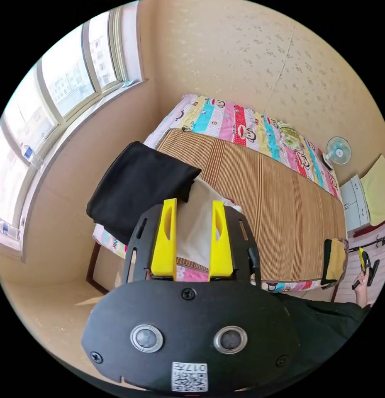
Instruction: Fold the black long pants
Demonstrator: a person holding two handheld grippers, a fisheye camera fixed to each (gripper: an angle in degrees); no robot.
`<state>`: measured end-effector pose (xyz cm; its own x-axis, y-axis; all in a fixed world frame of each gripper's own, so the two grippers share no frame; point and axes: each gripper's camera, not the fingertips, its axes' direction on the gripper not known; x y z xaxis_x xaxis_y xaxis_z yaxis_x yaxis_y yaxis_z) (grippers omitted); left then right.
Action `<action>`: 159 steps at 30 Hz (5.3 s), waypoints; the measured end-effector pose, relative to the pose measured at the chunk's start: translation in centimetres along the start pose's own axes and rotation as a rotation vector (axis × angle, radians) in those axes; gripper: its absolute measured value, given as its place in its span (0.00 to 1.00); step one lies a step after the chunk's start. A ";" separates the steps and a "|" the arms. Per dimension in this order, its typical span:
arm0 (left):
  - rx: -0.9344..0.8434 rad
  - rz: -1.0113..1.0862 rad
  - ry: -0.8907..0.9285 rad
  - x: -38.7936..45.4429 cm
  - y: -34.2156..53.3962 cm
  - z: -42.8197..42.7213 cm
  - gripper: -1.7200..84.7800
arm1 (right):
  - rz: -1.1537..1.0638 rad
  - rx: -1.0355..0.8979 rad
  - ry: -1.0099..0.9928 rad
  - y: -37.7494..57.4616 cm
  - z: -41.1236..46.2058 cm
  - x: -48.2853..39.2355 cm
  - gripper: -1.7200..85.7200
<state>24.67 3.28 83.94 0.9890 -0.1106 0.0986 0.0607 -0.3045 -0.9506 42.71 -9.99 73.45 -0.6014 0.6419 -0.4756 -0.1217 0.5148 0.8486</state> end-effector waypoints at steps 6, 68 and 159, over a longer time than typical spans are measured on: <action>-0.220 0.032 -0.142 -5.0 -3.1 8.0 0.15 | 0.150 0.066 -0.016 2.7 1.2 -2.5 0.01; -0.406 1.307 0.944 39.3 11.2 -9.0 0.01 | -0.187 0.186 -1.640 -31.1 -1.5 6.5 0.02; 0.120 0.883 1.969 52.0 -7.2 4.8 0.06 | -0.674 0.411 -0.766 -14.4 -9.6 -3.7 0.15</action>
<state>76.32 4.30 94.48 -0.6180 -0.7488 -0.2396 -0.1285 0.3968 -0.9088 39.14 -25.20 65.24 0.1565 0.2676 -0.9507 0.1170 0.9508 0.2869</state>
